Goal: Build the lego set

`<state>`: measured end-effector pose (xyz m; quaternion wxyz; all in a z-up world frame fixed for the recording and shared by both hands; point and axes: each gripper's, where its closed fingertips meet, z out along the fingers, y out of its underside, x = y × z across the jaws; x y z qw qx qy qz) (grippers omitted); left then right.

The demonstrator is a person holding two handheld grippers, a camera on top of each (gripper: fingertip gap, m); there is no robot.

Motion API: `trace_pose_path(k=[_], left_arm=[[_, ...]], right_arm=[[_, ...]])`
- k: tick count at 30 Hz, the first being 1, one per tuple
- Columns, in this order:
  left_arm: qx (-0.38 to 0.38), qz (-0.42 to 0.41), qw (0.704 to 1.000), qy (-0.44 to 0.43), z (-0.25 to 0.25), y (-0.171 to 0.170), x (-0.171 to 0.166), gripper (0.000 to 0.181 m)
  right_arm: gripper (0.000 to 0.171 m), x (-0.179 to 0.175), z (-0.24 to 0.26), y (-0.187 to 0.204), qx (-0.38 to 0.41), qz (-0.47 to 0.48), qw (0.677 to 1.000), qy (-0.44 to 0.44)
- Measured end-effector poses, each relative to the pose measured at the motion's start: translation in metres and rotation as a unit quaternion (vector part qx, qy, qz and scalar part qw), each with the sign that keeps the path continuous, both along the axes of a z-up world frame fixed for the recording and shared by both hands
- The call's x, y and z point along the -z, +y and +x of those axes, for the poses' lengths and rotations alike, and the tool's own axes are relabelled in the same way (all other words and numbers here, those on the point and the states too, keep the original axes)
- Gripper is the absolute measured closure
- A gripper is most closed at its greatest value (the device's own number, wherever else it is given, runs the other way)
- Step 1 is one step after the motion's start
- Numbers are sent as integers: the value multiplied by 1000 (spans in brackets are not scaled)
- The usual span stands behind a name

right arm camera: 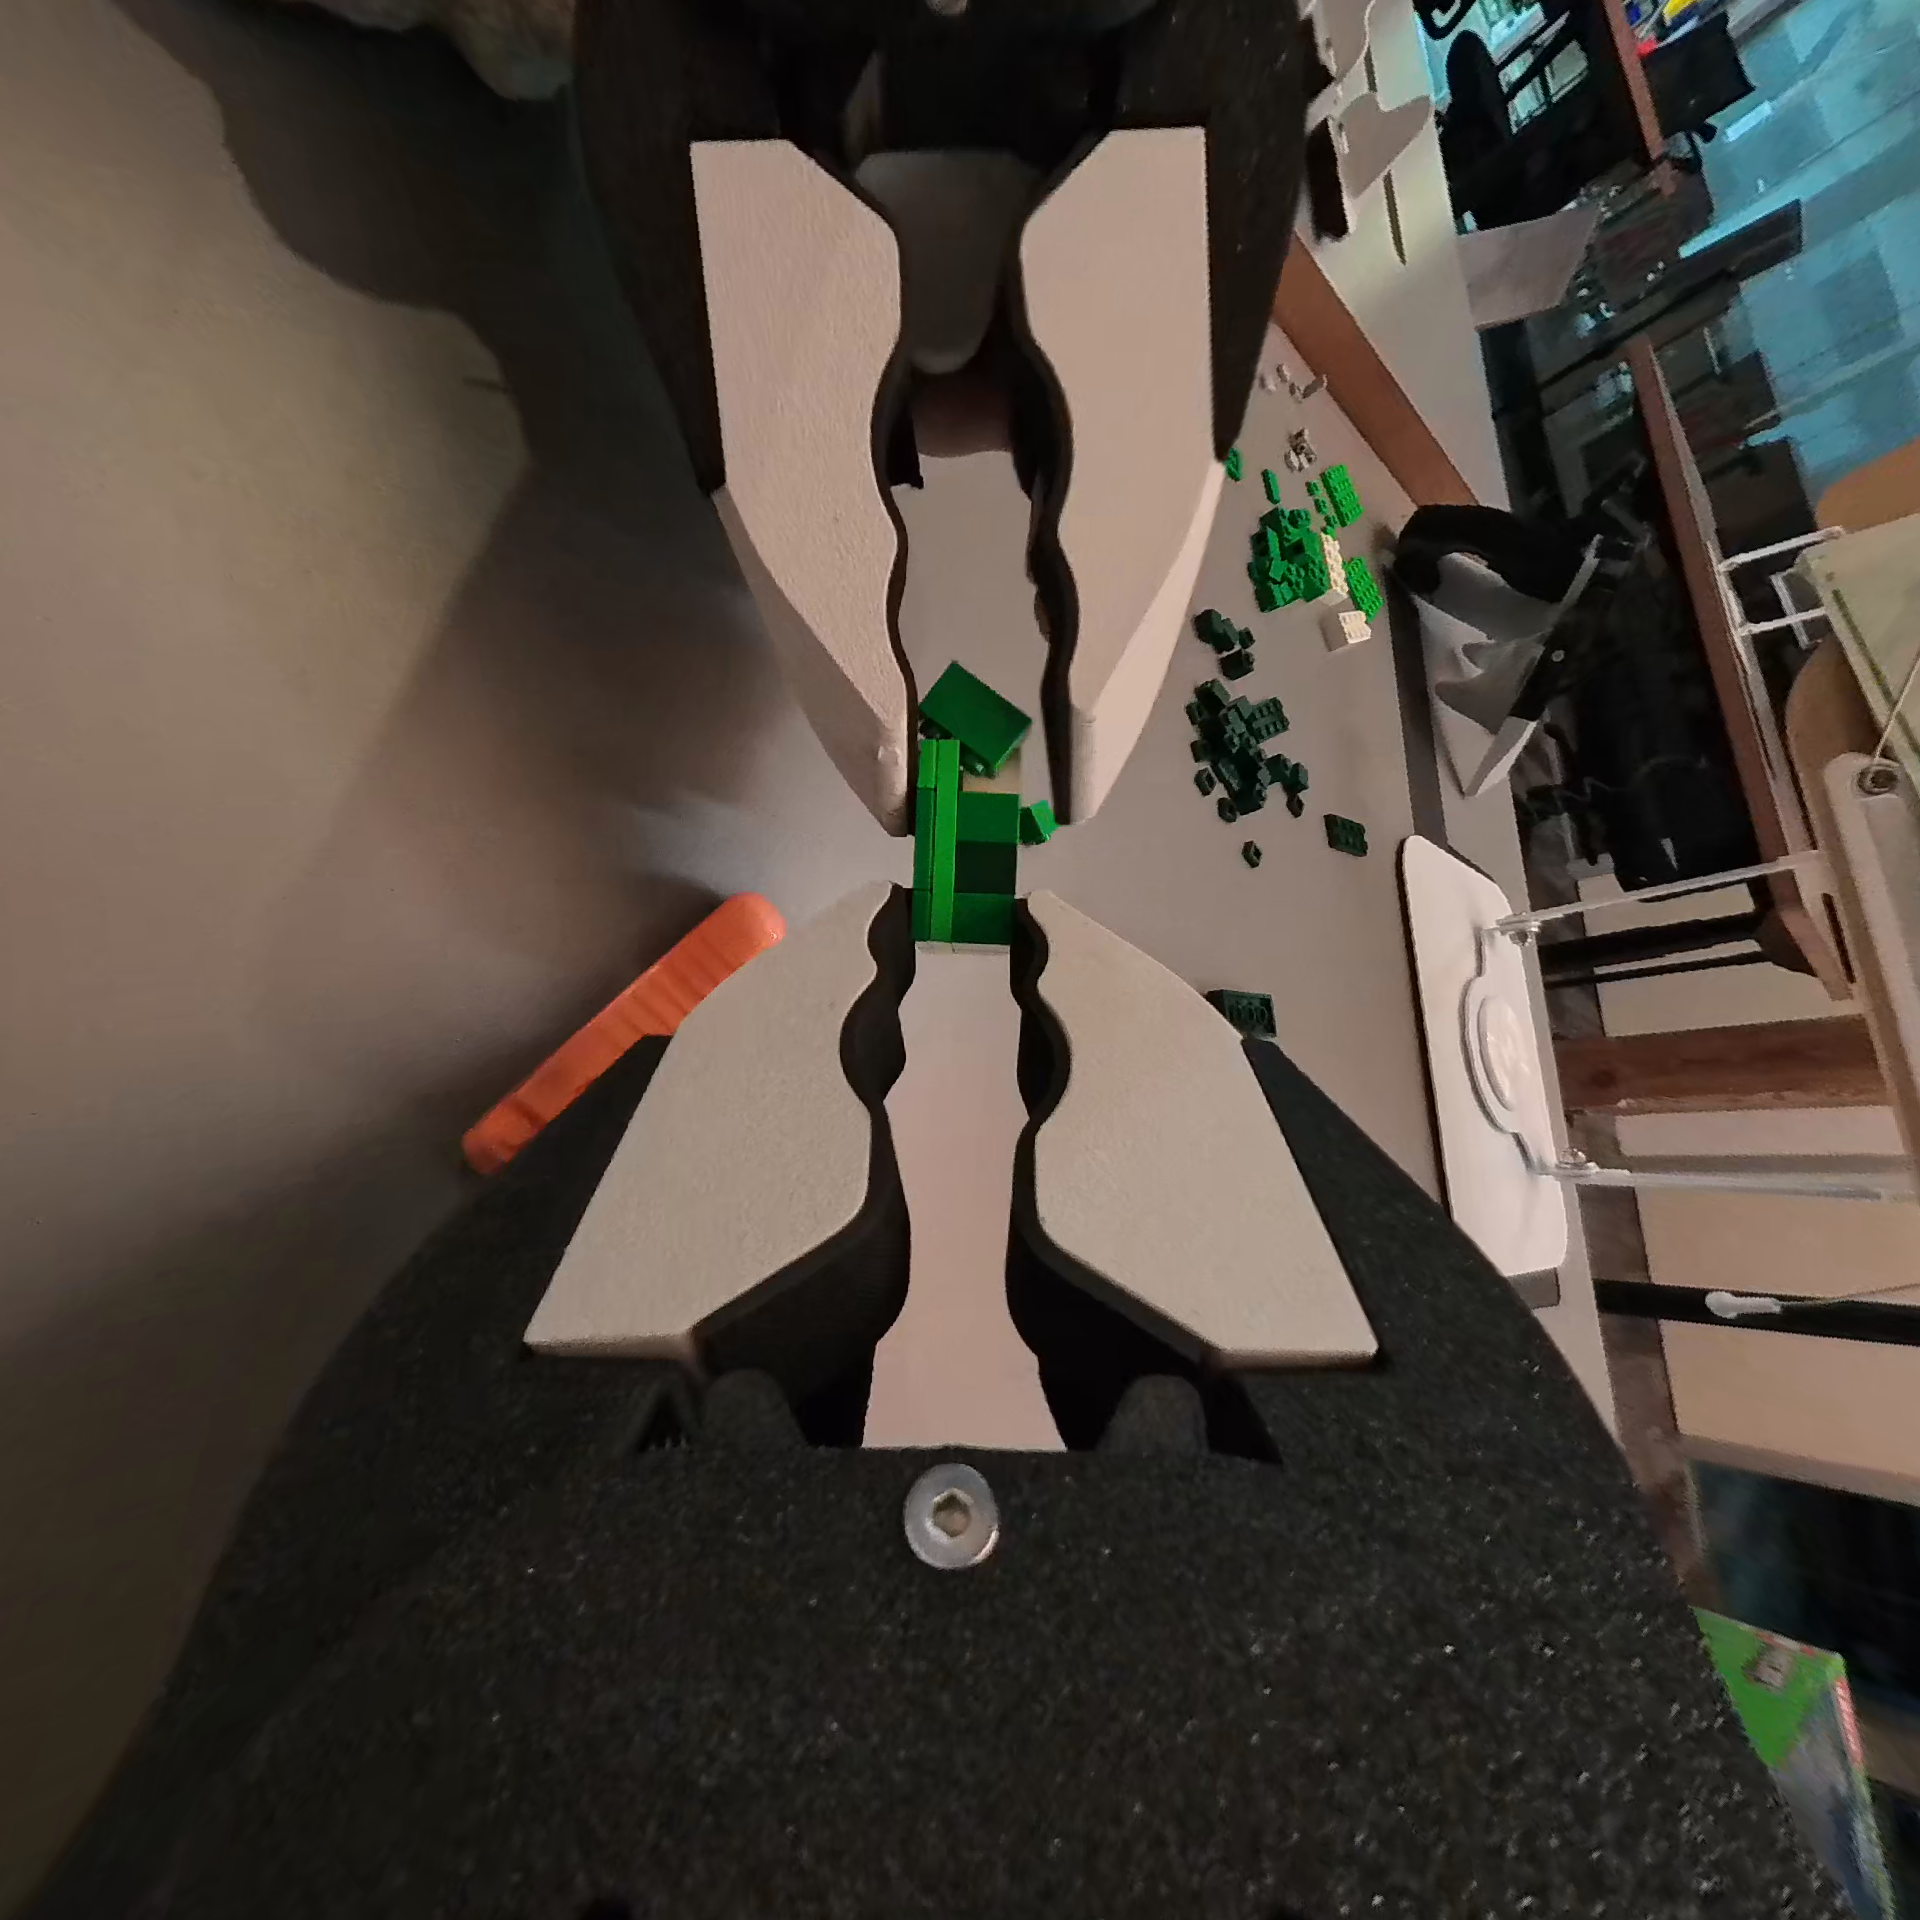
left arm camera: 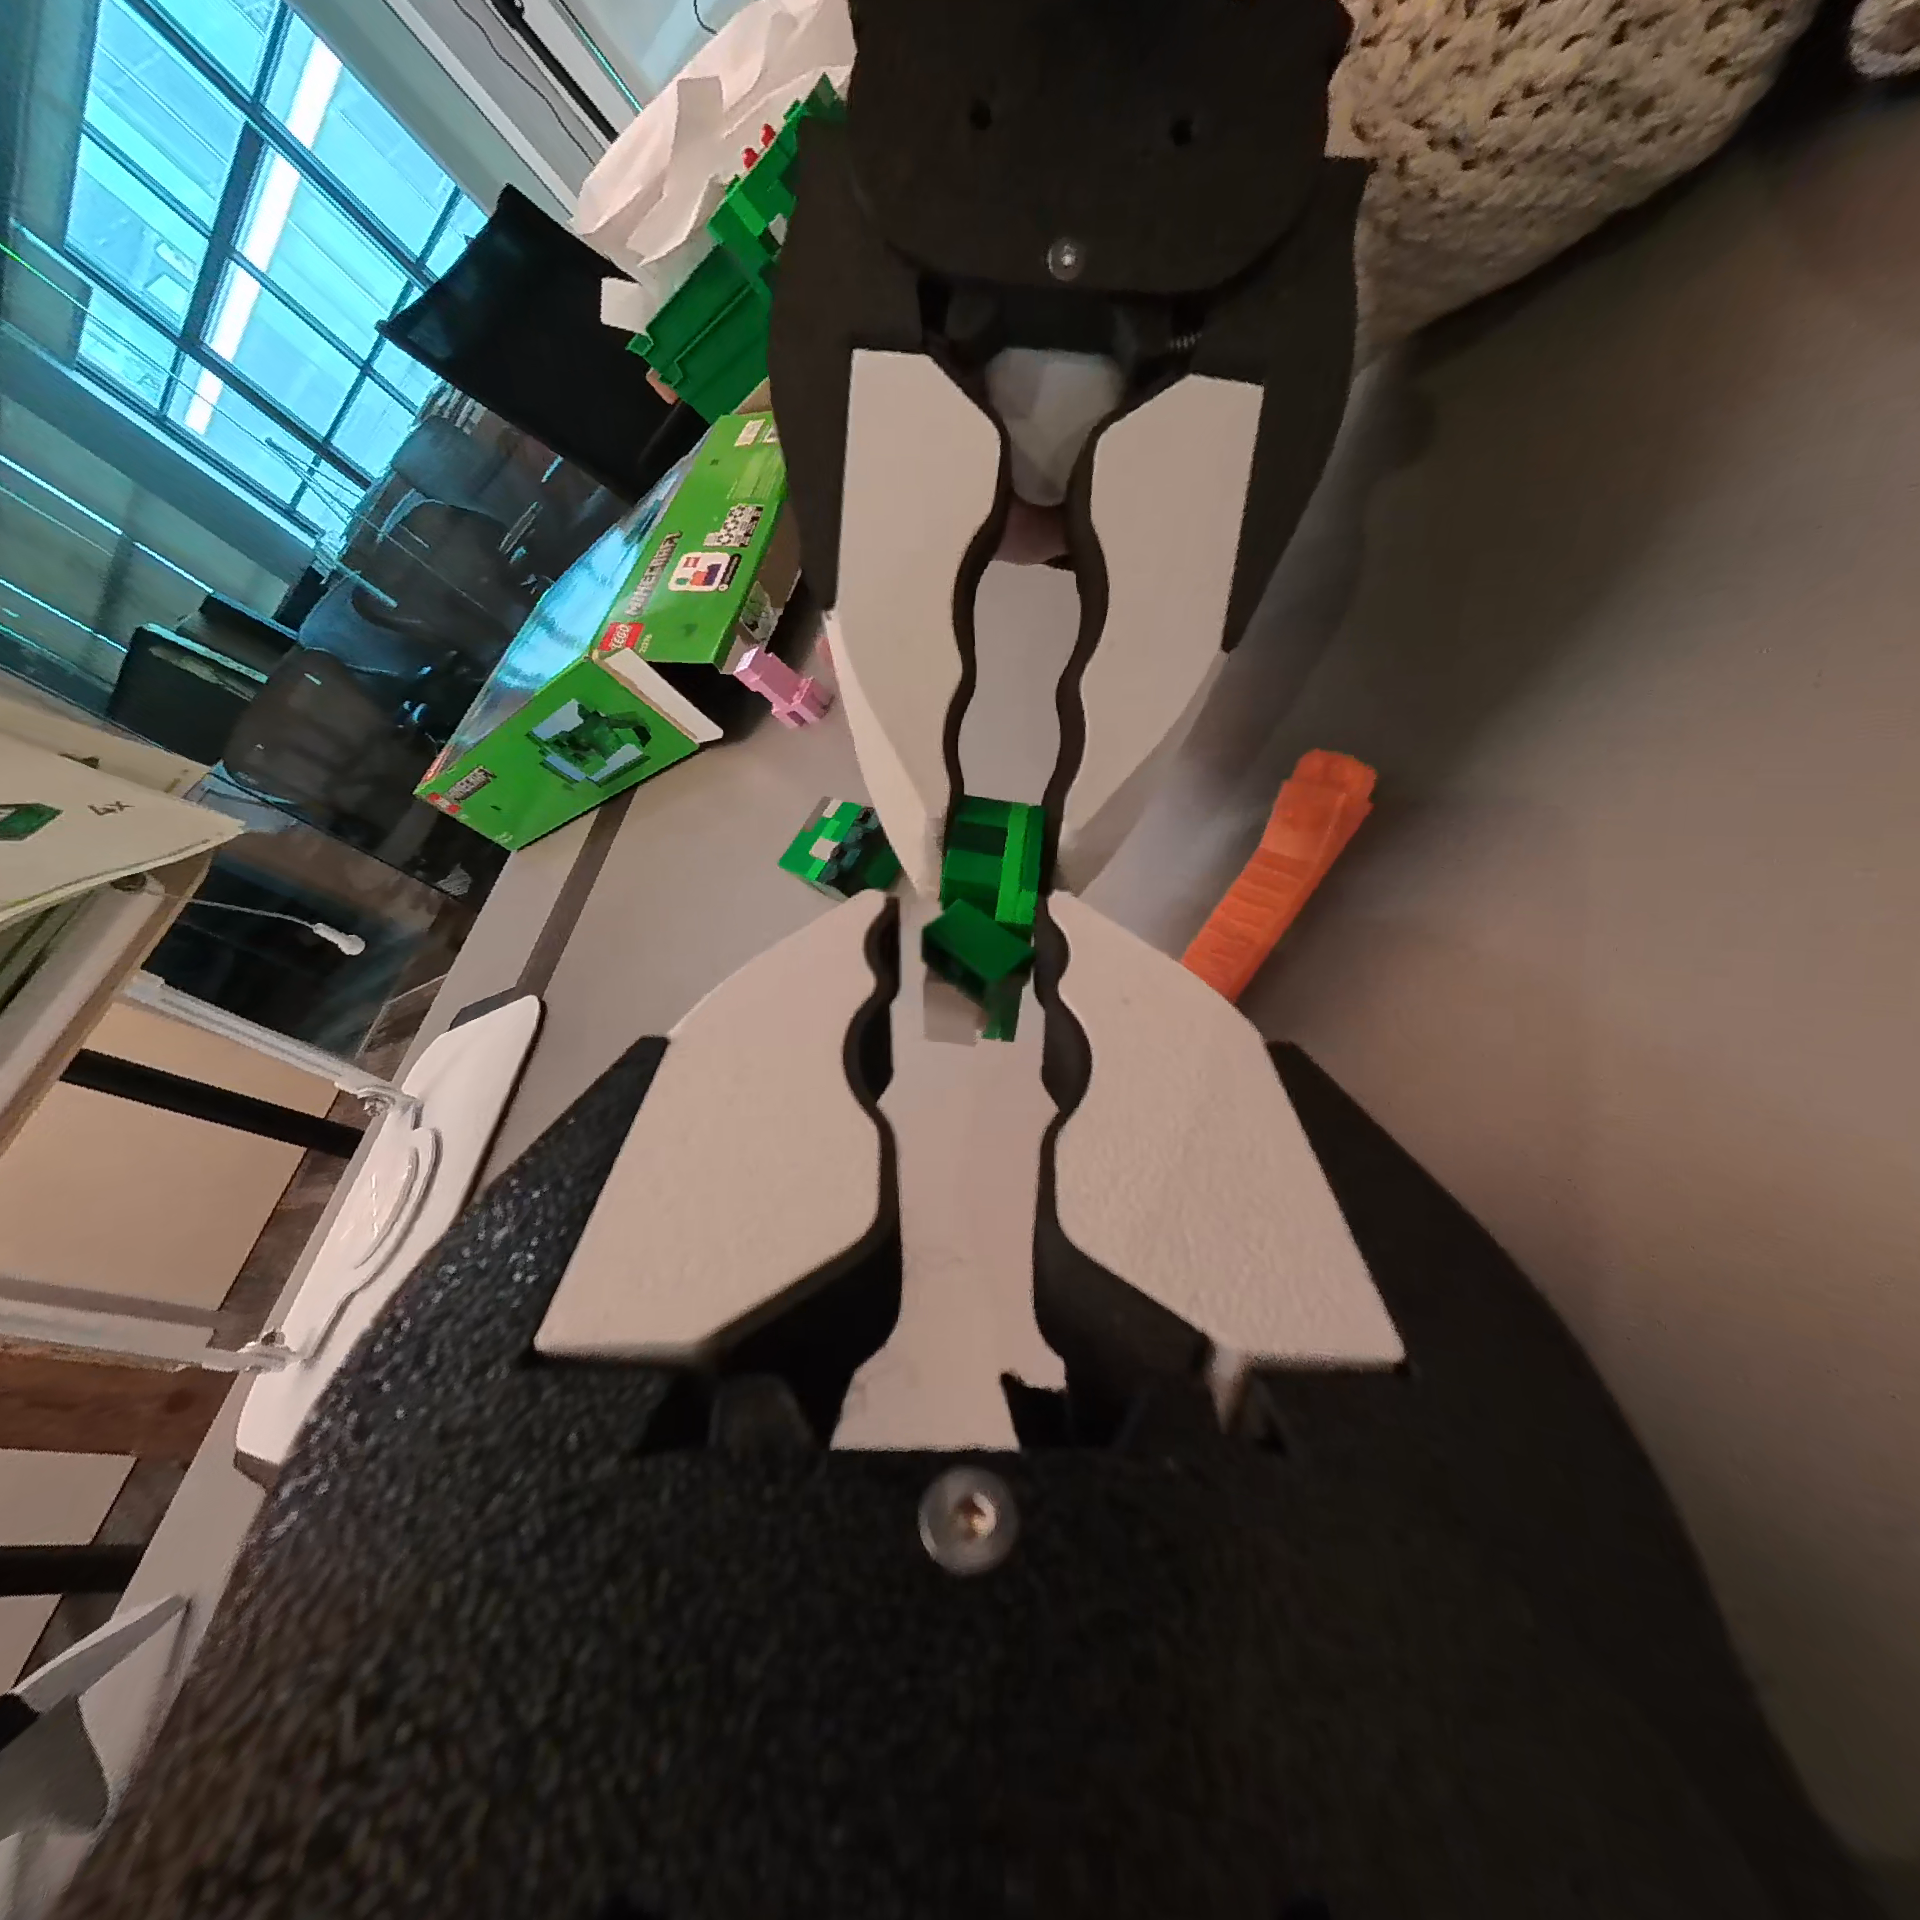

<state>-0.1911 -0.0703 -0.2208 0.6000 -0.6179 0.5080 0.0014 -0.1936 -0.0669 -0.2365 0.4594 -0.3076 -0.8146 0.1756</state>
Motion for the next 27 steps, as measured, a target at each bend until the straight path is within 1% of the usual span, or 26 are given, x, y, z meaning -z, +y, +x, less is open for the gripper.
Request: trace_pose_path(k=[11,23,27], left_arm=[[25,-33,999,21,6,-5,13,146],[58,-70,996,22,14,-15,20,144],[73,-101,992,18,17,-21,25,143]], right_arm=[[154,11,6,-7,-53,84,995,-22],[154,15,11,-16,-109,130,985,-13],[154,16,11,-21,-136,163,977,-4]])
